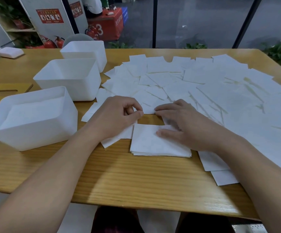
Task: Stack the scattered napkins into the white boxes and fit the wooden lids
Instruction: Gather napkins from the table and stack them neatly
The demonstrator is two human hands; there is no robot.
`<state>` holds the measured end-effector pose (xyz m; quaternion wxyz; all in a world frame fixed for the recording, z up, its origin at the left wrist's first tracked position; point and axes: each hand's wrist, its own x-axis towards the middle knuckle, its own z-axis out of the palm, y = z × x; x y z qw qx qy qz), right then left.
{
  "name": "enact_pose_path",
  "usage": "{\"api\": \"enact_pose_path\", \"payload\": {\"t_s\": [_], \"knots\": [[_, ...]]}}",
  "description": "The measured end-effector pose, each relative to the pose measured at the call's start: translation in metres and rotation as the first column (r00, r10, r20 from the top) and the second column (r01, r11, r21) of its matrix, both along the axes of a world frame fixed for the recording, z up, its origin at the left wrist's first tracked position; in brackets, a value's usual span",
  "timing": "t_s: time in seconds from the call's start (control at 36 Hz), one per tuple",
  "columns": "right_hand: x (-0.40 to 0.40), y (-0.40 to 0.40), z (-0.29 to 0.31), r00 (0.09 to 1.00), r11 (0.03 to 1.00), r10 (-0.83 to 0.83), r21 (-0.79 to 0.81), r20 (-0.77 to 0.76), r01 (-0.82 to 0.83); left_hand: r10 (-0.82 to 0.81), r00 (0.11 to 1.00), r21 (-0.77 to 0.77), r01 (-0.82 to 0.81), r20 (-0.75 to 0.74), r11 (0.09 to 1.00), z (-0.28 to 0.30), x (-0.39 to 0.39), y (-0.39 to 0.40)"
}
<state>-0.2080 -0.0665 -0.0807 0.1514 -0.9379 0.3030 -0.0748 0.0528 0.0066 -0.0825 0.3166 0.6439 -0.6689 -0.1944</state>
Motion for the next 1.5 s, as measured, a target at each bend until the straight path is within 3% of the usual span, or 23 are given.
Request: {"api": "enact_pose_path", "payload": {"t_s": [0.14,0.33,0.47,0.58,0.69,0.78,0.89,1.03,1.22,1.33,1.5], "knots": [[-0.001,0.002,0.004,0.999,1.000,-0.007,0.023,0.050,0.006,0.008,0.998,-0.002,-0.008,-0.057,1.000,0.002,-0.003,0.000],[-0.002,0.015,0.020,0.954,0.985,-0.014,0.168,0.299,-0.038,-0.014,0.958,0.010,0.018,-0.288,1.000,0.008,-0.008,0.000],[-0.002,0.020,0.022,0.959,0.968,0.011,0.238,0.282,-0.081,-0.007,0.945,-0.039,-0.006,-0.328,0.999,0.010,-0.005,0.000],[-0.001,0.014,0.019,0.899,0.986,-0.086,0.167,0.429,0.015,-0.042,0.877,-0.037,0.027,-0.479,0.999,0.012,0.000,0.000],[-0.006,0.009,0.018,0.901,0.971,-0.201,0.201,0.385,0.131,-0.140,0.790,-0.084,0.112,-0.597,0.990,0.018,-0.004,0.003],[-0.004,0.005,0.013,0.897,0.952,-0.240,0.270,0.372,0.143,-0.172,0.796,-0.110,0.133,-0.580,0.985,0.020,-0.006,0.005],[-0.002,0.000,0.011,0.822,0.932,-0.319,0.314,0.472,0.181,-0.189,0.802,-0.080,0.174,-0.567,0.981,0.023,-0.007,0.009],[-0.005,-0.001,0.017,0.729,0.893,-0.358,0.442,0.583,0.085,-0.130,0.837,-0.016,0.143,-0.532,0.990,0.025,-0.007,0.012],[-0.014,-0.003,0.026,0.834,0.842,-0.334,0.536,0.438,0.055,-0.111,0.873,0.099,0.179,-0.475,0.979,0.026,-0.004,0.011],[-0.015,-0.004,0.021,0.932,0.874,-0.278,0.465,0.232,0.145,-0.156,0.913,0.192,0.242,-0.377,0.951,0.025,-0.006,0.013],[-0.016,-0.007,0.020,0.952,0.902,-0.266,0.388,0.150,0.190,-0.187,0.954,0.203,0.236,-0.235,0.950,0.023,-0.006,0.014]]}}
